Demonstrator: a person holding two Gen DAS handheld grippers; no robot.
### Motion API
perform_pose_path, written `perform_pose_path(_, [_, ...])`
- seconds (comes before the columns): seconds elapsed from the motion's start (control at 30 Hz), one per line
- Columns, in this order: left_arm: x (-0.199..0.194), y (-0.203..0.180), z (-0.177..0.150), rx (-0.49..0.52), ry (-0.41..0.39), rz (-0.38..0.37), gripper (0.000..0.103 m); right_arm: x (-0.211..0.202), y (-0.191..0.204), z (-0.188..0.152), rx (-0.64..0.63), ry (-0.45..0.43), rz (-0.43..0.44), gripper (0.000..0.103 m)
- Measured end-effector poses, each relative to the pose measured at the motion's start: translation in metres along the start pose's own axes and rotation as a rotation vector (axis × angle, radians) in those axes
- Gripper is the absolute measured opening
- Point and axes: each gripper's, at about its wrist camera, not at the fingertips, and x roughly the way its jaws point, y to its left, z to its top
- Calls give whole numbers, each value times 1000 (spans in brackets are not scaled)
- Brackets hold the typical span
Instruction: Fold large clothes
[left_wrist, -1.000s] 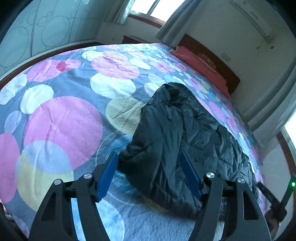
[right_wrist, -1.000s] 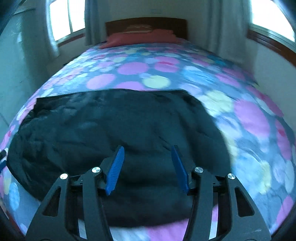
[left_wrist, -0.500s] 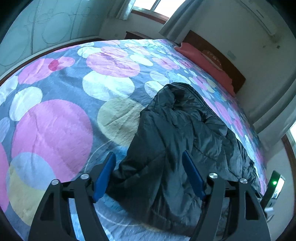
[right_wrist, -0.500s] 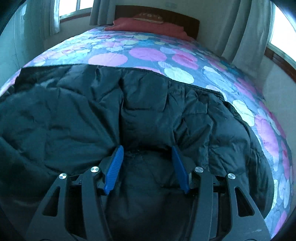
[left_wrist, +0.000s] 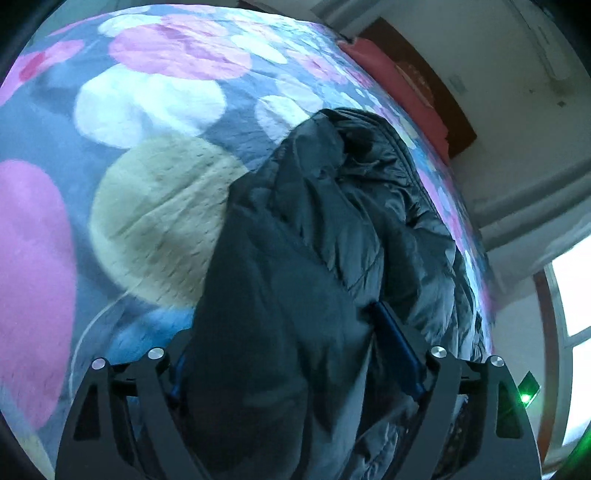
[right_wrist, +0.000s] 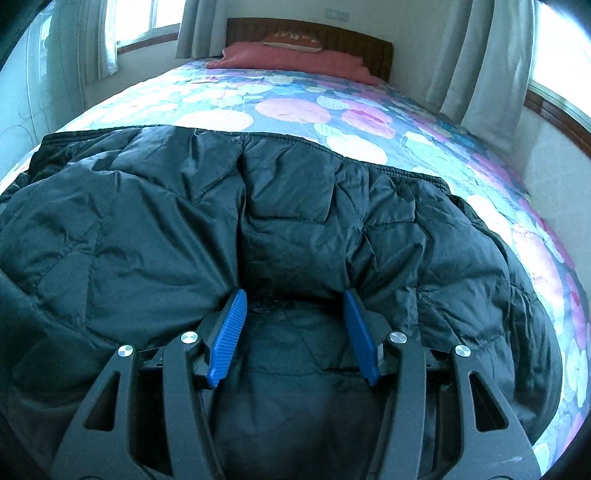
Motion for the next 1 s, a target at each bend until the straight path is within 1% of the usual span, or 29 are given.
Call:
perform_pose_path(0.07, [4, -1, 0, 30, 11, 4, 83, 0, 0, -1, 0, -4, 0, 54])
perform_pose_path(0.1, [4, -2, -1, 37, 7, 8, 79, 0, 1, -1, 0, -7, 0, 54])
perform_pose_path(0.17, [4, -5, -4, 54, 3, 16, 69, 1, 1, -1, 0, -7, -1, 54])
perform_pose_path(0.23, [2, -8, -7, 68, 1, 11, 51, 1, 2, -1, -2, -9, -2, 54])
perform_pose_path(0.27, [-1, -9, -8, 65, -2, -1, 46, 1, 2, -1, -2, -10, -4, 54])
perform_pose_path(0.33, [-10, -14, -9, 63, -13, -16, 30, 2, 3, -2, -4, -10, -5, 54])
perform_pose_path(0.4, [-24, -25, -11, 95, -47, -17, 24, 1, 3, -2, -4, -9, -5, 54])
perform_pose_path(0.5, [-46, -46, -13, 142, -97, -25, 21, 2, 3, -2, -4, -8, -5, 54])
perform_pose_path(0.6, [-69, -76, -17, 191, -142, -64, 20, 2, 2, -1, 2, -5, 2, 54])
perform_pose_path(0.67, [-83, -105, -24, 243, -169, -86, 20, 0, -2, 2, 13, -7, 15, 54])
perform_pose_path(0.73, [-92, -133, -31, 300, -188, -90, 20, -4, -9, 5, 26, -9, 39, 54])
perform_pose_path(0.8, [-99, -166, -42, 367, -206, -90, 20, -15, -22, 7, 50, -21, 58, 54])
perform_pose_path(0.9, [-99, -206, -55, 451, -213, -89, 20, -30, -46, 7, 82, -48, 59, 54])
perform_pose_path(1.0, [-88, -255, -76, 535, -194, -98, 20, -48, -88, 2, 126, -78, 43, 56])
